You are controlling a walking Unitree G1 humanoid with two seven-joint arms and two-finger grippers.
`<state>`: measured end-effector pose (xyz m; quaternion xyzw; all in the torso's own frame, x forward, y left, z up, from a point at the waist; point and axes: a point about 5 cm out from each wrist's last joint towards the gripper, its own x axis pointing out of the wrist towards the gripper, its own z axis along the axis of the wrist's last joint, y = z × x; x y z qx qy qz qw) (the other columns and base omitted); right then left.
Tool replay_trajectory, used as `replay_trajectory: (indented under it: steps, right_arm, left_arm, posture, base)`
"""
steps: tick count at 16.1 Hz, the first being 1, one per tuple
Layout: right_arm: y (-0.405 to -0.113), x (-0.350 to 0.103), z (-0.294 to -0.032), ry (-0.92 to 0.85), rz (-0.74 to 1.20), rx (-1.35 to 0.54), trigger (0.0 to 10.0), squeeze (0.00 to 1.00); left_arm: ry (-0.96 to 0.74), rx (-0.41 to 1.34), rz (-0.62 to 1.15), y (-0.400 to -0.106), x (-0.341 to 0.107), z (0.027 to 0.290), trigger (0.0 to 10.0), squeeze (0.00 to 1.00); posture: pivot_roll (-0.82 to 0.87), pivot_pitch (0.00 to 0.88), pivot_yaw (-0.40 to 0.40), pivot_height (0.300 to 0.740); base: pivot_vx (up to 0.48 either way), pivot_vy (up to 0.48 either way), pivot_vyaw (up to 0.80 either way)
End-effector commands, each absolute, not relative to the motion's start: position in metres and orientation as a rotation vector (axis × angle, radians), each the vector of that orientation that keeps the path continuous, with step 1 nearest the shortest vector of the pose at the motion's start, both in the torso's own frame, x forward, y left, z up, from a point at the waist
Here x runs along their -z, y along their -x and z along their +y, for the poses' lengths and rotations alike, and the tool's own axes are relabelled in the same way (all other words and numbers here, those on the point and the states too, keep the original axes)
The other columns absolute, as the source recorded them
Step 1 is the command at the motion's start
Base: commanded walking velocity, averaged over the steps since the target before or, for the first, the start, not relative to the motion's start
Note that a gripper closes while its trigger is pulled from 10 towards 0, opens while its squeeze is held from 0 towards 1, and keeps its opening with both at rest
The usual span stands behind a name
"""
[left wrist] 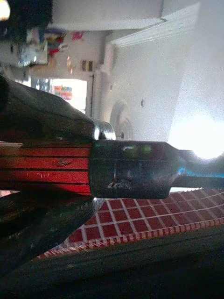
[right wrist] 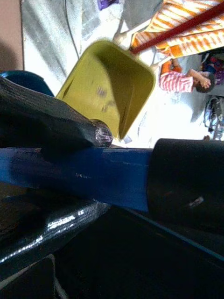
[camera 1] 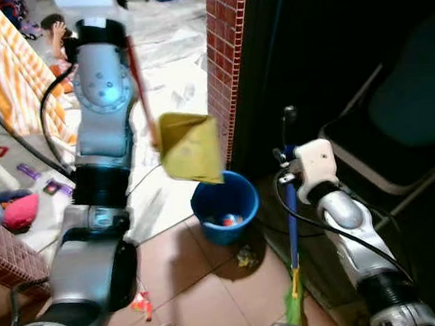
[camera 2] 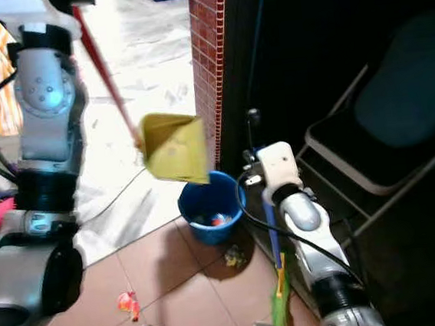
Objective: Sweep floor
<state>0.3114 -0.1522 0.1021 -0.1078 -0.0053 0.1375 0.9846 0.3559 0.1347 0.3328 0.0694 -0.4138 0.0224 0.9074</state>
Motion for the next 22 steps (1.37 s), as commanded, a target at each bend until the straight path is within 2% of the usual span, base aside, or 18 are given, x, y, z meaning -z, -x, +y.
replay_trajectory:
  steps: [1,3,4,6,8,9,11,14,15,20,22]
  right_arm:
    - [-0.316,-0.107,-0.154,0.249,-0.038,-0.284,10.0,0.00]
    - [-0.318,-0.109,-0.152,0.269,-0.056,-0.308,10.0,0.00]
    - [-0.318,-0.110,-0.146,0.282,-0.069,-0.337,10.0,0.00]
    - [-0.317,-0.107,-0.144,0.281,-0.062,-0.343,10.0,0.00]
    - [-0.318,-0.107,-0.143,0.279,-0.065,-0.350,10.0,0.00]
    - [-0.319,-0.118,-0.141,0.311,-0.141,-0.351,10.0,0.00]
    - [-0.320,-0.137,-0.120,0.310,-0.269,-0.442,10.0,0.00]
    - [-0.321,-0.135,-0.106,0.270,-0.273,-0.508,10.0,0.00]
    - [-0.323,-0.133,-0.093,0.223,-0.258,-0.574,10.0,0.00]
    - [-0.321,-0.127,-0.058,0.156,-0.200,-0.777,10.0,0.00]
    - [-0.318,-0.125,-0.052,0.139,-0.199,-0.814,10.0,0.00]
  left_arm:
    - [-0.206,-0.065,-0.829,-0.353,-0.323,0.142,10.0,0.00]
    - [-0.230,-0.078,-0.798,-0.350,-0.313,0.147,10.0,0.00]
    - [-0.252,-0.128,-0.747,-0.345,-0.297,0.160,10.0,0.00]
    - [-0.279,-0.176,-0.717,-0.341,-0.289,0.168,10.0,0.00]
    - [-0.279,-0.238,-0.617,-0.343,-0.267,0.176,10.0,0.00]
    - [-0.262,-0.268,-0.527,-0.343,-0.245,0.179,10.0,0.00]
    - [-0.208,-0.269,-0.333,-0.338,-0.189,0.171,10.0,0.00]
    - [-0.182,-0.227,-0.207,-0.335,-0.156,0.161,10.0,0.00]
    - [-0.195,-0.200,-0.161,-0.328,-0.140,0.158,10.0,0.00]
    - [-0.195,-0.221,-0.047,-0.312,-0.110,0.159,10.0,0.00]
    - [-0.199,-0.228,-0.037,-0.306,-0.103,0.155,10.0,0.00]
  posture:
    - [-0.05,0.000,-0.070,0.740]
    - [-0.04,0.000,-0.072,0.740]
    - [-0.03,0.000,-0.079,0.740]
    - [-0.02,0.000,-0.082,0.740]
    - [-0.02,0.000,-0.082,0.740]
    - [-0.01,0.000,-0.078,0.740]
    - [-0.02,0.000,-0.074,0.740]
    - [-0.02,0.004,-0.058,0.740]
    - [-0.02,0.007,-0.056,0.740]
    - [0.01,0.022,-0.064,0.740]
    - [0.01,0.023,-0.066,0.740]
  base:
    - [0.000,0.000,0.00]
    - [0.000,0.000,0.00]
    - [0.000,0.000,0.00]
    - [0.000,0.000,0.00]
    - [0.000,0.000,0.00]
    - [0.000,0.000,0.00]
    - [0.000,0.000,0.00]
    - [0.000,0.000,0.00]
    - [0.000,0.000,0.00]
    - [0.000,0.000,0.00]
    - [0.000,0.000,0.00]
